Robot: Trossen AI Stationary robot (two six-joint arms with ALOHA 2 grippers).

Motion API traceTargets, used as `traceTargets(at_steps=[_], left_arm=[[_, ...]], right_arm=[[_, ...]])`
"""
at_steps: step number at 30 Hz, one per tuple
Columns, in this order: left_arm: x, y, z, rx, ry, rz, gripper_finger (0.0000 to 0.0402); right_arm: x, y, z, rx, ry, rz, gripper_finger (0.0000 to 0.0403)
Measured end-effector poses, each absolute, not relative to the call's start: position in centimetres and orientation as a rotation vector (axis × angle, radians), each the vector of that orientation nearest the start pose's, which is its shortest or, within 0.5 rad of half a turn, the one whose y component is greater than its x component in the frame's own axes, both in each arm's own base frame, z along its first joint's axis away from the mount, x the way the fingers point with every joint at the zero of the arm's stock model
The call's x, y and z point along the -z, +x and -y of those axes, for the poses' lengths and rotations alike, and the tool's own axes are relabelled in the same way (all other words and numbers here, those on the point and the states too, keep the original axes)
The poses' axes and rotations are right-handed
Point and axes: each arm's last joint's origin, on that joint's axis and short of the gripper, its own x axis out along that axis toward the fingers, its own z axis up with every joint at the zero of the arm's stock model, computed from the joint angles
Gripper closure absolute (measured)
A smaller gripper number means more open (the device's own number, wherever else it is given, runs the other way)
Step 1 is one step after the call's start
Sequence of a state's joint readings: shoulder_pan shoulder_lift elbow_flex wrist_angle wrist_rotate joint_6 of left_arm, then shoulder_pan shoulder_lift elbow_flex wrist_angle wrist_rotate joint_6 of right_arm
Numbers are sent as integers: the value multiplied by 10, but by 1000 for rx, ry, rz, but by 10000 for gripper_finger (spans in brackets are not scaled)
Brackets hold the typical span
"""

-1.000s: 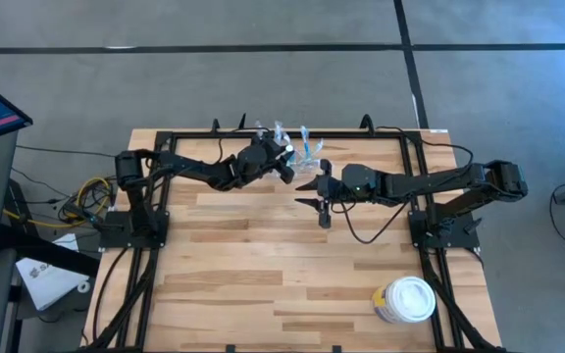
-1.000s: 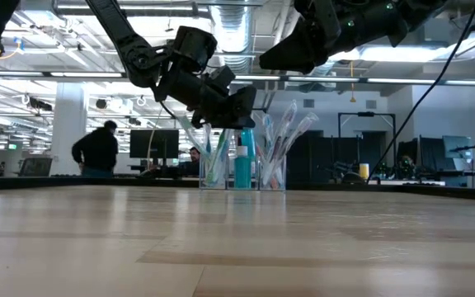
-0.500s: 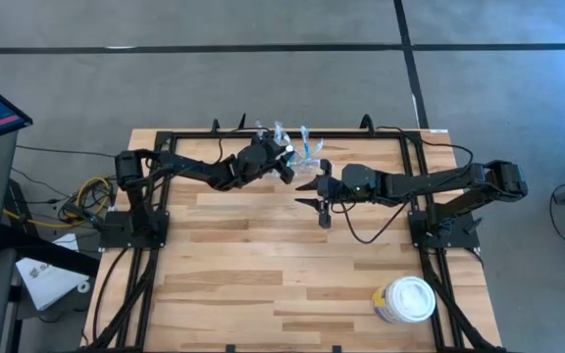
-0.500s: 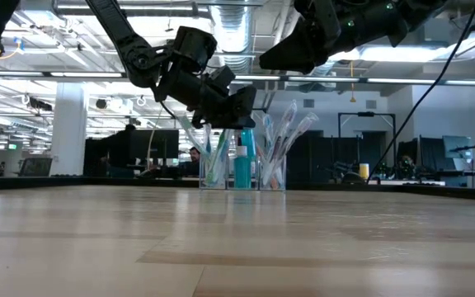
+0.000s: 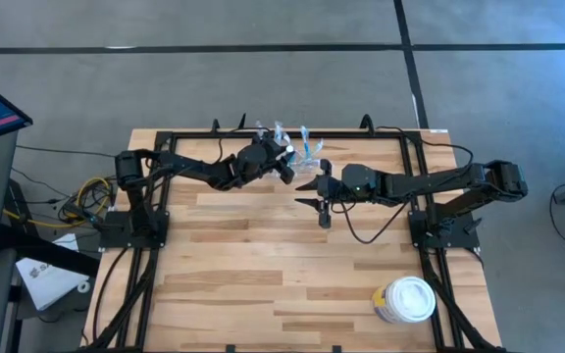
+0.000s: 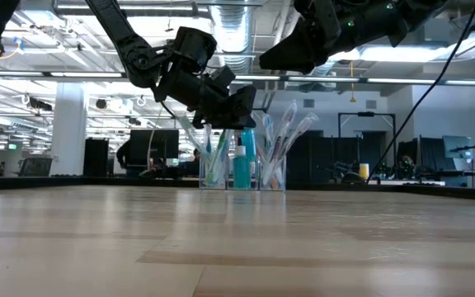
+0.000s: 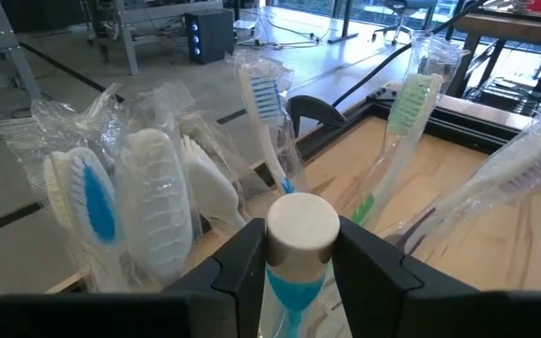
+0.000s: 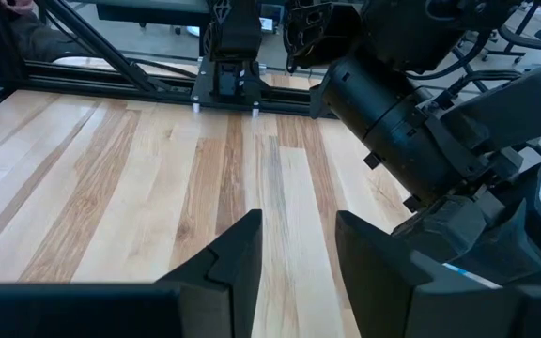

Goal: Pick & Place toothbrushing station
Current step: Put the blue mouthwash into the transparent organizer

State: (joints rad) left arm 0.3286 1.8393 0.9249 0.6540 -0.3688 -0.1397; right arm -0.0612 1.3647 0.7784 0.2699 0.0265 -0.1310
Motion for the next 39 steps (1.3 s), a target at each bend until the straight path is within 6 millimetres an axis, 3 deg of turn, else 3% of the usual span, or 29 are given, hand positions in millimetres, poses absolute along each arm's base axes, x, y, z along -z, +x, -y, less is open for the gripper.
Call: traceTargets(at_steps=[28,39], left_arm=[[-176,355,-132,-700,-130,-217,284],[-176,356,-131,-697,-130,-217,254]], right_arm=[[-246,295,19,67,-124,-322,276],[-246,295,19,66,-124,-321,276]])
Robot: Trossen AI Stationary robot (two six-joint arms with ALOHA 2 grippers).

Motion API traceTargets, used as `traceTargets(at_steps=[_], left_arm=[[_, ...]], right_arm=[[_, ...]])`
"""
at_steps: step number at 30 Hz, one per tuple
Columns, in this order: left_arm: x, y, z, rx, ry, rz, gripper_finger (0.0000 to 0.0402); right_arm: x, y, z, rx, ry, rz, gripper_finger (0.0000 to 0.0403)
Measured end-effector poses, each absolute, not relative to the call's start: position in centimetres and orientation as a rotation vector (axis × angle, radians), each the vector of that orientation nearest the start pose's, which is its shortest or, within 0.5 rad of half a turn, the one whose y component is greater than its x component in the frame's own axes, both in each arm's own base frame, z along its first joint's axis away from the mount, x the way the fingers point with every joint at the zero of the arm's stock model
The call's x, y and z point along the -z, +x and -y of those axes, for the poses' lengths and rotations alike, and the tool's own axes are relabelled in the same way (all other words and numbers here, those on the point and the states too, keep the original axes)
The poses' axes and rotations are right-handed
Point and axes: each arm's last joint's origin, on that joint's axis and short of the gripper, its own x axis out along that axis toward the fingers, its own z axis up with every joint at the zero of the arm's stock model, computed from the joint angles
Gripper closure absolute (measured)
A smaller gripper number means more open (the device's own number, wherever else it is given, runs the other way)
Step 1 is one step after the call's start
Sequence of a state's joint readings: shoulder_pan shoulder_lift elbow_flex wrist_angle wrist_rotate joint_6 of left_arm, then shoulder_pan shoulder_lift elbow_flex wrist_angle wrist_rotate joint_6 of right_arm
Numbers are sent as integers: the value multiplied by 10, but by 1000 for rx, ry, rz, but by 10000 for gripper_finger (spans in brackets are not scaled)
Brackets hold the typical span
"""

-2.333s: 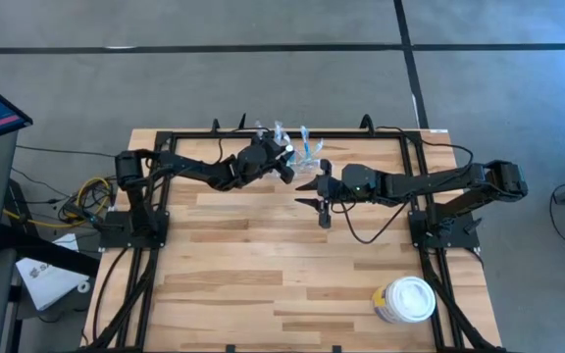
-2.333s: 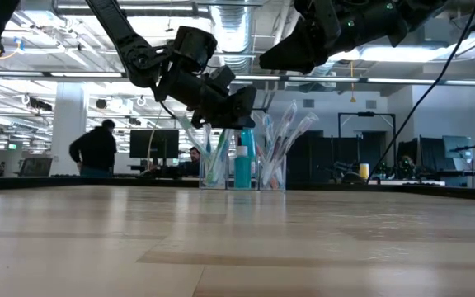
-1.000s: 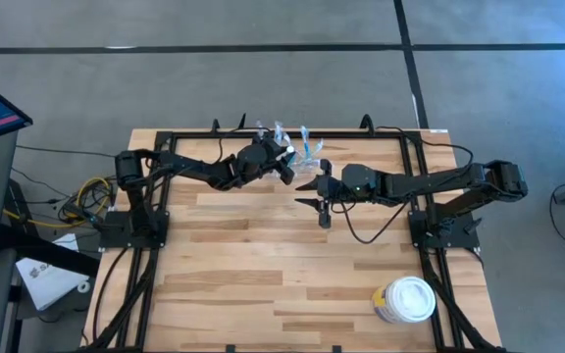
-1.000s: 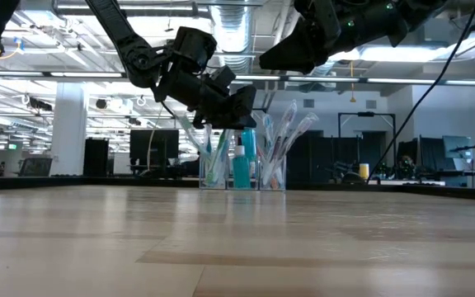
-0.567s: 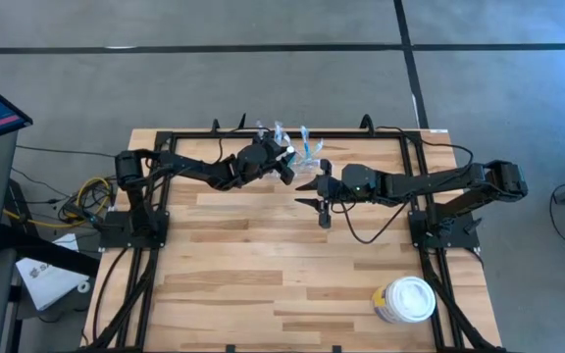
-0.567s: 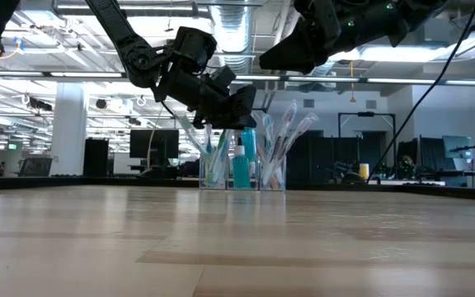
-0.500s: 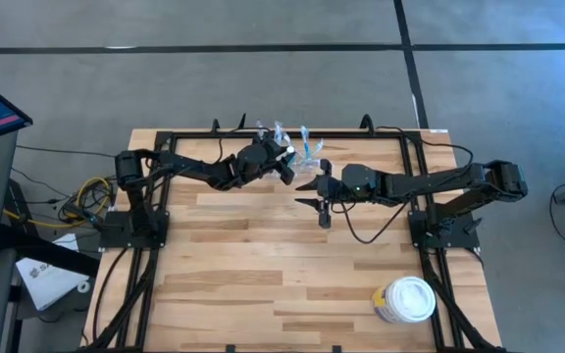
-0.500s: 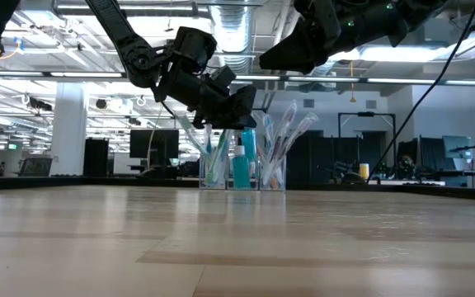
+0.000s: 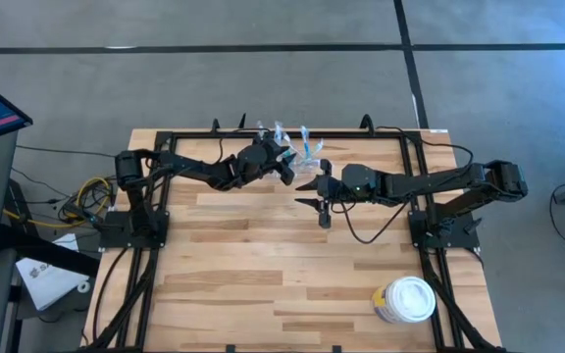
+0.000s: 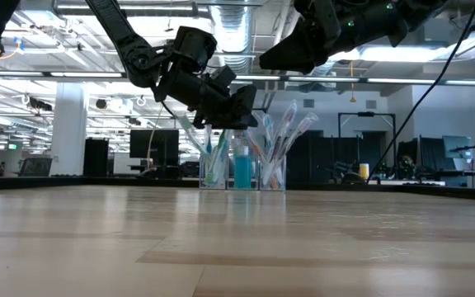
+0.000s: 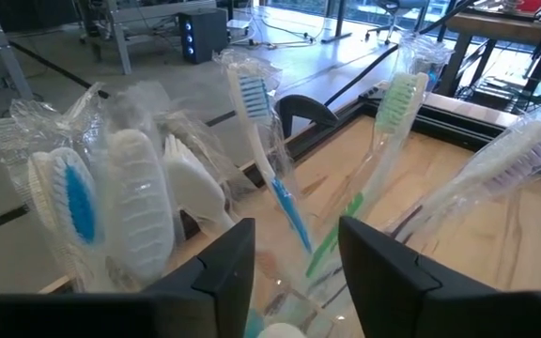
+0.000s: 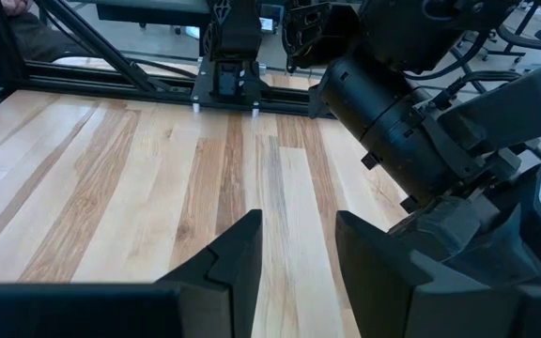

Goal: Pick & Place toothbrushing station
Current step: Put the blue mouthwash into the transparent organizer, then return to Home Position

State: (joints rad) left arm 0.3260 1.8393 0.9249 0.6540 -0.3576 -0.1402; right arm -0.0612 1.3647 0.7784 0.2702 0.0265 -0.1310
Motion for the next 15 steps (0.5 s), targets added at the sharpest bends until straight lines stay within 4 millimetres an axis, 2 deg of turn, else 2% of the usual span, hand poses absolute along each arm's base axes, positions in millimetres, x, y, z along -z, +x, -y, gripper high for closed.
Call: traceTargets(at_steps=[7,15], left_arm=[[-176,356,-131,-697,-130,-217,222],[-176,356,-131,-697,-130,-217,216]], right_arm=[[-246,295,19,66,-124,-321,276],[-246,295,19,66,-124,-322,276]])
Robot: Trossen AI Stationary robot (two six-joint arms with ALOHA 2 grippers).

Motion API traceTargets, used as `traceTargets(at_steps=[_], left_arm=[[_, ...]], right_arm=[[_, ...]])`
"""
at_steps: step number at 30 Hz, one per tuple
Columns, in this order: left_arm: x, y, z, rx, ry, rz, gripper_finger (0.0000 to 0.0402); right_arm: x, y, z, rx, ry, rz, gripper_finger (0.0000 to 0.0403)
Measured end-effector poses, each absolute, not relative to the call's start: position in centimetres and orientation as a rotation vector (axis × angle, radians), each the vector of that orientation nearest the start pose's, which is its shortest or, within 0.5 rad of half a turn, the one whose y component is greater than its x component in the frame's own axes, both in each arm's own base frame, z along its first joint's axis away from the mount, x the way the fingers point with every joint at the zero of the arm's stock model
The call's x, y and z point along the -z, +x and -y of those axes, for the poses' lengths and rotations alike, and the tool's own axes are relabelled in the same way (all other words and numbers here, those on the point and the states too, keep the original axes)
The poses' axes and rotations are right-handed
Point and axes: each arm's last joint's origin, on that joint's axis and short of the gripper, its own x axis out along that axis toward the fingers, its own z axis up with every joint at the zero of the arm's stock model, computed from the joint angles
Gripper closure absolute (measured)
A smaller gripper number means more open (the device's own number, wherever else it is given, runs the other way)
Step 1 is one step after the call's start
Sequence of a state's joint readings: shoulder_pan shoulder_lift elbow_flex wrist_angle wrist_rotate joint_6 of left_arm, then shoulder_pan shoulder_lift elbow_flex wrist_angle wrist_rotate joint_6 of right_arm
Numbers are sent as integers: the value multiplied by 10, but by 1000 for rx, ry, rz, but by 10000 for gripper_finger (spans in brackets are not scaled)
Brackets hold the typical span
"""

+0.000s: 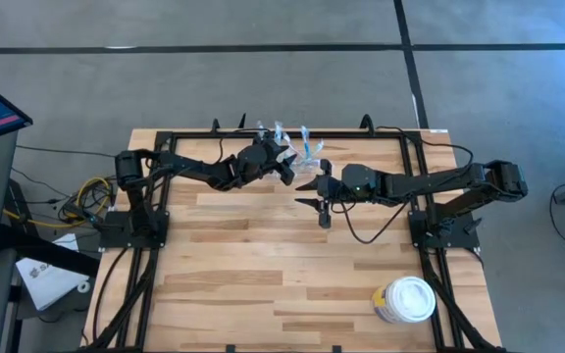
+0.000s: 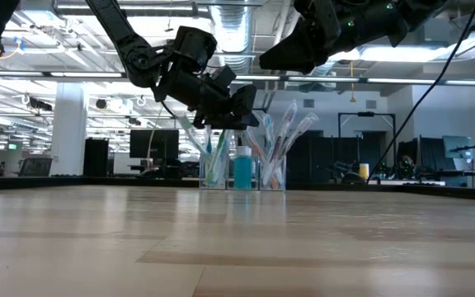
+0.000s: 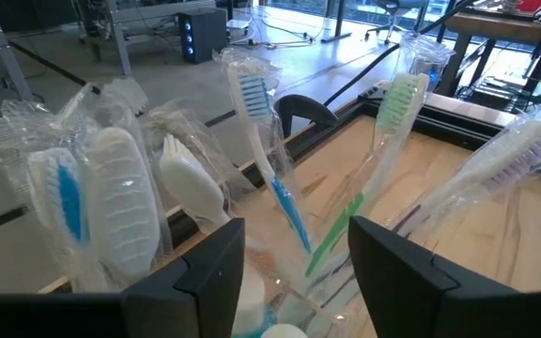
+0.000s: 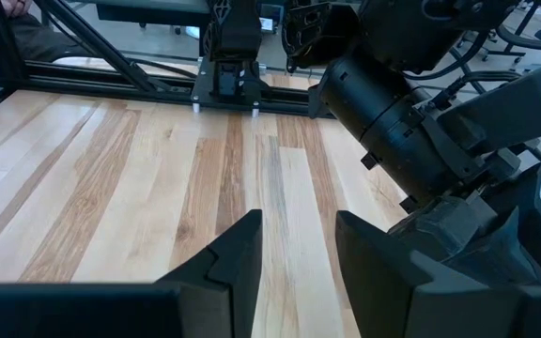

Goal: Pick & Place toothbrushing station
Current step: Return to Home Position

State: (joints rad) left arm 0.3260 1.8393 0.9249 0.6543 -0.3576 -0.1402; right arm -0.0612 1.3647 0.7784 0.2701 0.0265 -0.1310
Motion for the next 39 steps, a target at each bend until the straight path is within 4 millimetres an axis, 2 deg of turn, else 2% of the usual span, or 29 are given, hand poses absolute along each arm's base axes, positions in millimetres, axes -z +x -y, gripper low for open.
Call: traceTargets(at_steps=[12,20,26,33,39], left_arm=[[-178,357,-125,-681,-128,-214,222],[-203,351,-105,-632,-120,-162,220],[-217,334,-85,-581,-88,-158,219],[-222,308,-59,-523,-83,-139,219],[-220,281,-43,-479,-87,-137,219]], right_arm=[[-246,295,19,66,-124,-320,276],[-246,295,19,67,-122,-320,276],[-247,295,19,68,-113,-315,276],[-252,291,18,70,-98,-303,276],[-256,285,18,69,-98,-311,276]])
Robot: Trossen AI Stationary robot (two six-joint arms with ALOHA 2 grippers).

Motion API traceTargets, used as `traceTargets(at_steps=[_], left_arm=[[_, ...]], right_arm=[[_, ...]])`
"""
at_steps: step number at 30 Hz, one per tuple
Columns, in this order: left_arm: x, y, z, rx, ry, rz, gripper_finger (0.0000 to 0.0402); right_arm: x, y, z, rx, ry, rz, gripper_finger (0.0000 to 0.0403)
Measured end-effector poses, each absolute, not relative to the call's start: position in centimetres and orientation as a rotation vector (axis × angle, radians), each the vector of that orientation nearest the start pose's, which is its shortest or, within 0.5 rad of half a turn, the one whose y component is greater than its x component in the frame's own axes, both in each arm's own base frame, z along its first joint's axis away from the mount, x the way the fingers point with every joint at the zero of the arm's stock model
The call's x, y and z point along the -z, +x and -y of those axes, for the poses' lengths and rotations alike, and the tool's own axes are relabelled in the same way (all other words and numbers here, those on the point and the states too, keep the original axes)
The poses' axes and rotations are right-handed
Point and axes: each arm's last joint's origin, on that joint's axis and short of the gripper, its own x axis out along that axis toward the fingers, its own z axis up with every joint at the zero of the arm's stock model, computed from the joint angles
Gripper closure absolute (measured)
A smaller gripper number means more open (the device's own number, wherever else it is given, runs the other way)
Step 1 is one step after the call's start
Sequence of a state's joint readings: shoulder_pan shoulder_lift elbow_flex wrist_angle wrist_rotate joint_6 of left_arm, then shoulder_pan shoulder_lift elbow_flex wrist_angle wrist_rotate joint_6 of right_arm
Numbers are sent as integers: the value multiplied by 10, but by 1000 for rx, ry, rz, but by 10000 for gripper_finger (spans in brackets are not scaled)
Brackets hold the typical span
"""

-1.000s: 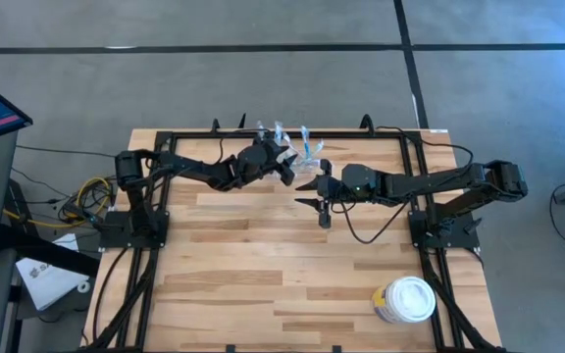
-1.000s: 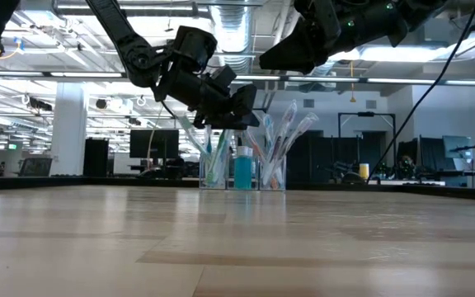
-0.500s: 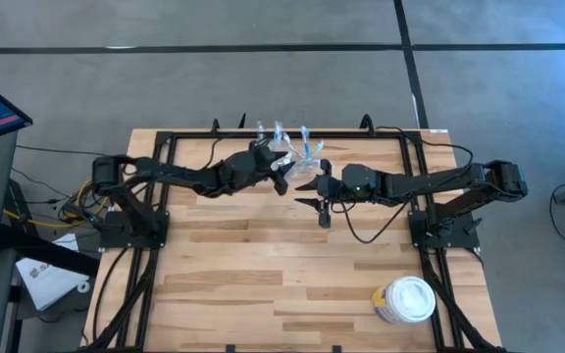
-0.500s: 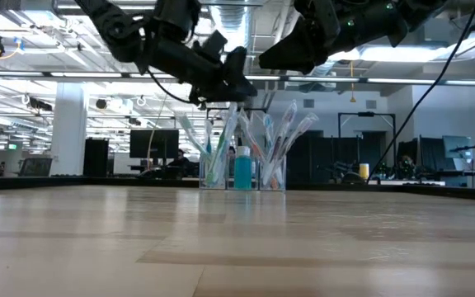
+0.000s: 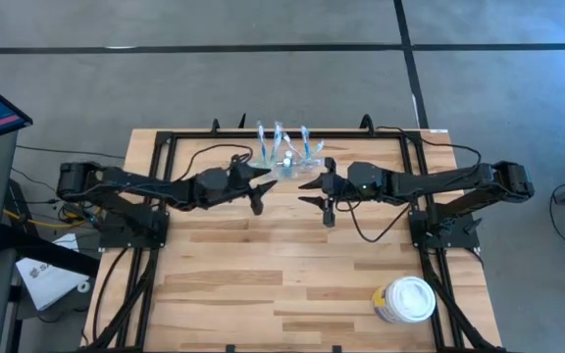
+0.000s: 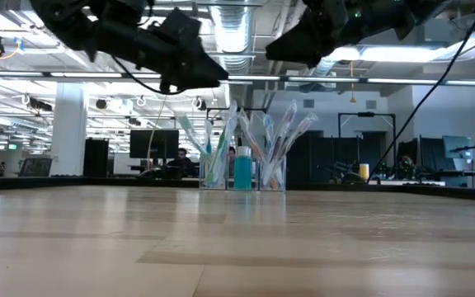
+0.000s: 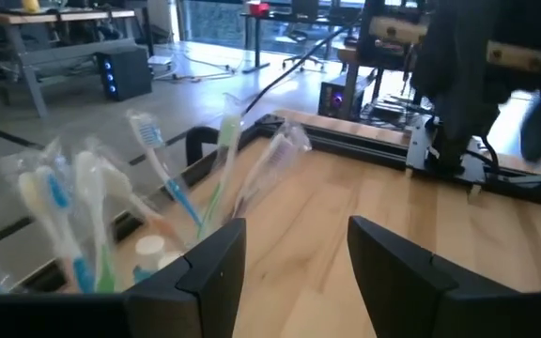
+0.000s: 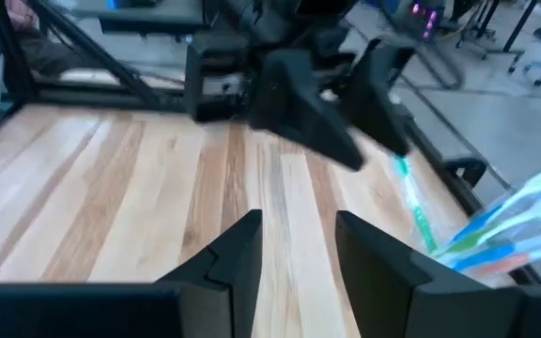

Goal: Pick & Place toothbrushing station
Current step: Return to Home Position

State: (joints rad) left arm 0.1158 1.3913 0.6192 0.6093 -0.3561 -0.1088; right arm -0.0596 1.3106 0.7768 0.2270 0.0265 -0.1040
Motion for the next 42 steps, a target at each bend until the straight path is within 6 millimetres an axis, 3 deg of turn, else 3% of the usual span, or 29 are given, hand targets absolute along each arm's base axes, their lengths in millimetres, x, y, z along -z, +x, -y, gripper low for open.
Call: traceTargets(at_steps=[16,24,34,42], left_arm=[[-212,220,-7,-352,-114,-89,219],[-204,200,6,-297,-121,-72,219],[-194,176,17,-318,-131,-46,219],[-192,163,18,-213,-98,-16,219]], right_arm=[[-293,230,14,76,-48,-348,295],[-286,214,8,53,-37,-401,314],[-268,169,3,67,24,-247,337],[-249,152,3,65,53,-178,337]])
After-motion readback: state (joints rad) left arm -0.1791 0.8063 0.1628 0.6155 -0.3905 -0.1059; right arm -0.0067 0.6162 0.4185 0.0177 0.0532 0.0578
